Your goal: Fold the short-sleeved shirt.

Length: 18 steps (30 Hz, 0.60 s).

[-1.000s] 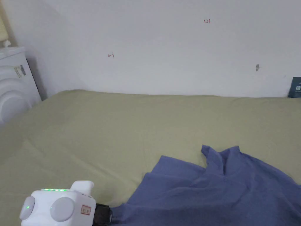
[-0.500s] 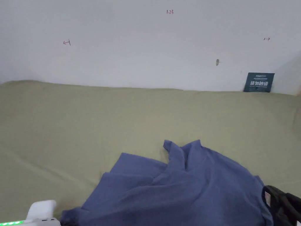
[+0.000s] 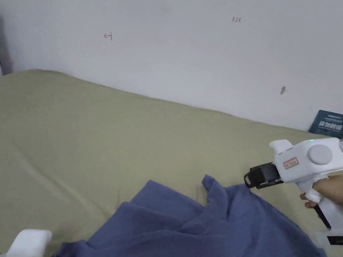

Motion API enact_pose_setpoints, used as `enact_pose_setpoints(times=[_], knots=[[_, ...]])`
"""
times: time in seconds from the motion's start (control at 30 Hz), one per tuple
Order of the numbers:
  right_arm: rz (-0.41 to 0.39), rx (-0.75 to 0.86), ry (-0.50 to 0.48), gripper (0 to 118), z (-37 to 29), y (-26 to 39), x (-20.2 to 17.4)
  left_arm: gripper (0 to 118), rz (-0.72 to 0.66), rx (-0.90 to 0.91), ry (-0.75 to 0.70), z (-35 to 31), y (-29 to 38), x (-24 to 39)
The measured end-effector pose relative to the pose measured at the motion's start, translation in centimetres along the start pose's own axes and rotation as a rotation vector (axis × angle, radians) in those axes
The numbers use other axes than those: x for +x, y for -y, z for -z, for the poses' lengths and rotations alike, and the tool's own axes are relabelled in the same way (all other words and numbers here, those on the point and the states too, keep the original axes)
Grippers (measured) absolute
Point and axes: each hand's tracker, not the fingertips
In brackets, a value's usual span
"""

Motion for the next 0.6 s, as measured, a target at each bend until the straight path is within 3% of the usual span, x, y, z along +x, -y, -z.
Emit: enact_pose_setpoints(times=[0.07,0.2,0.23,0.27,0.3,0.33,0.4,0.43,0.5,0.6], knots=[[-0.016,-0.092,0.041,113,3.2,-0.1,0.2,3,-0.023,0.004,0.016,-0.1,0.2,-0.5],[-0.025,-0.174,0.019,112,7.3,0.1,1.2,3,-0.056,0.021,0.044,0.2,0.7,-1.2],[-0.031,-0.17,0.011,106,7.6,0.2,1.1,3,-0.062,0.025,0.048,0.2,0.7,-1.0],[-0.027,-0.168,0.01,84,7.9,0.0,1.4,3,-0.065,0.029,0.052,0.2,0.9,-1.1],[0.012,-0.181,-0.029,49,8.1,0.1,1.3,3,-0.069,0.033,0.057,0.2,1.0,-1.3],[0.059,-0.158,-0.066,38,7.7,0.4,0.8,3,-0.079,0.035,0.063,0.2,1.0,-1.3],[0.002,-0.14,-0.045,2,6.7,0.2,-0.2,3,-0.087,0.033,0.066,0.2,0.8,-1.2],[0.001,-0.129,0.0,2,6.3,0.1,-1.0,3,-0.079,0.029,0.065,0.2,0.7,-1.2],[0.047,-0.13,-0.006,2,5.2,0.0,-1.6,3,-0.062,0.03,0.067,0.1,0.5,-1.1],[0.077,0.006,0.002,2,1.9,-0.6,-1.7,3,-0.093,0.027,0.086,-0.6,0.2,-1.6]])
